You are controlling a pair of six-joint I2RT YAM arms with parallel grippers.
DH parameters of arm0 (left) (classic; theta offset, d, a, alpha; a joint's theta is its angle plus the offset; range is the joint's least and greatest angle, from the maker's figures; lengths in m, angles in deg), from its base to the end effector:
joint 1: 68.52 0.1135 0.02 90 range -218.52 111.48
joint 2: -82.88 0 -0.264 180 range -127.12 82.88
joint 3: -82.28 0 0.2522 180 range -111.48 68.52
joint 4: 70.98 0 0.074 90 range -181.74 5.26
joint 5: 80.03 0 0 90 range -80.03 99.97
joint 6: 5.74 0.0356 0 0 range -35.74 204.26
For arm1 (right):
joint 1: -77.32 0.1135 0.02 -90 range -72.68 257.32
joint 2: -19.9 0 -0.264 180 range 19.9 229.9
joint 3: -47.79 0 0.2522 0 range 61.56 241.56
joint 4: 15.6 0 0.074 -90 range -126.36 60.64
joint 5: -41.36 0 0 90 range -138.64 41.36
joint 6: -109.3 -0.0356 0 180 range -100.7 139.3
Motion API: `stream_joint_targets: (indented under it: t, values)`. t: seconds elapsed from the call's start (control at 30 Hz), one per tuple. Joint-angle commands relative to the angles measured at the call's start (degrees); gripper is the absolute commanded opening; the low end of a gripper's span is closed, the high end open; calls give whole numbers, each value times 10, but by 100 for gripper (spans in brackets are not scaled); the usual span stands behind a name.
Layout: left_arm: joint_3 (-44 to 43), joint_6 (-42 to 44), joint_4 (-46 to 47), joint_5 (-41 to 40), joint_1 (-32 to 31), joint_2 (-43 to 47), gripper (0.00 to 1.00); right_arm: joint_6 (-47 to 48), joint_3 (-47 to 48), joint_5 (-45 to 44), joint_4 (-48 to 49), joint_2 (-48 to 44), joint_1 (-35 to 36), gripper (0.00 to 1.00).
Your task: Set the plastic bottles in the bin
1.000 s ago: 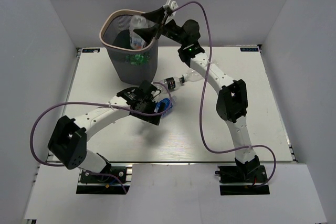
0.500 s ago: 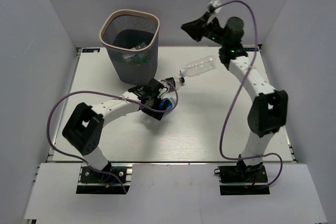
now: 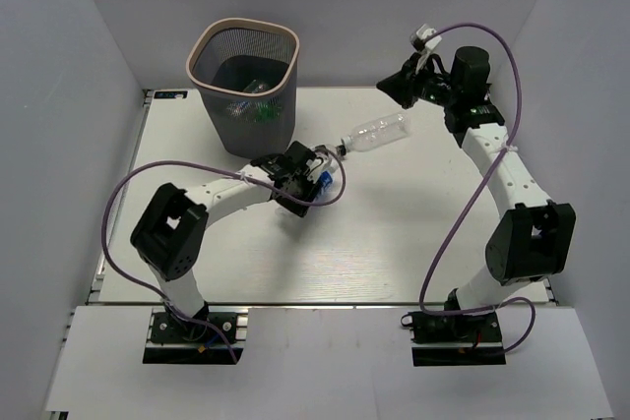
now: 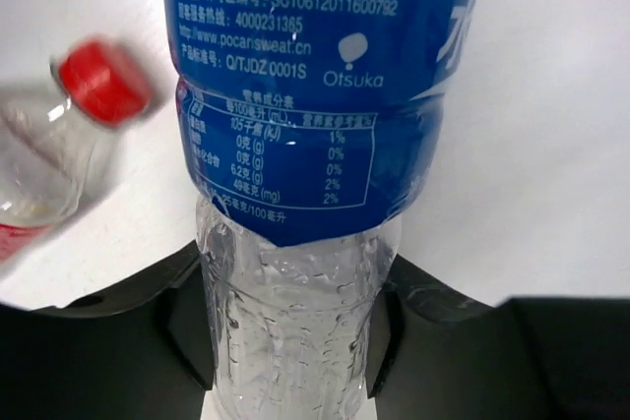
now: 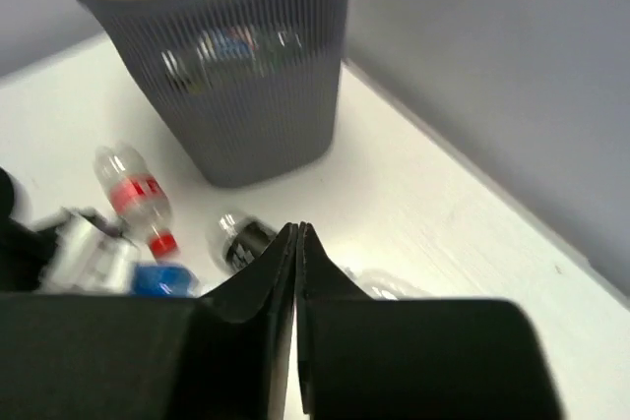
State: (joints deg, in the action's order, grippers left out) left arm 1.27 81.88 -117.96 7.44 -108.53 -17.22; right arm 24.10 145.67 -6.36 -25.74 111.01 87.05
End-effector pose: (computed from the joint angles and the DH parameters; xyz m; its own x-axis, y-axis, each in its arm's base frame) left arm 0.2684 -0.2232 0.1908 -0.7256 0.5549 -0.4069 0.5990 0.8004 0.0235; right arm 0.3663 0.0871 0.4013 0.0081 -0.0614 -0.9981 -0.7891 0.6127 -0.0441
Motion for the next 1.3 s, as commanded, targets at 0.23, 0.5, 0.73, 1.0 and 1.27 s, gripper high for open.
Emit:
stream_joint_targets:
  t: [0.23, 0.5, 0.73, 1.0, 1.27]
  values:
    - [-311, -6, 0, 112, 12, 88, 16, 118, 81, -50, -148, 89, -49, 16]
    - [-585, -41, -31, -152, 79, -52, 16, 147, 81, -81, -165, 93, -53, 19]
    - [-602, -132, -32, -235, 175, -91, 47, 191, 93, -84, -218, 104, -53, 26]
    - [-662, -118, -19, -137, 193, -100, 100, 346, 94, -12, -222, 126, -53, 90]
    - [-514, -122, -25, 60, 174, 85, 100, 834, 141, 100, -336, 208, -48, 90]
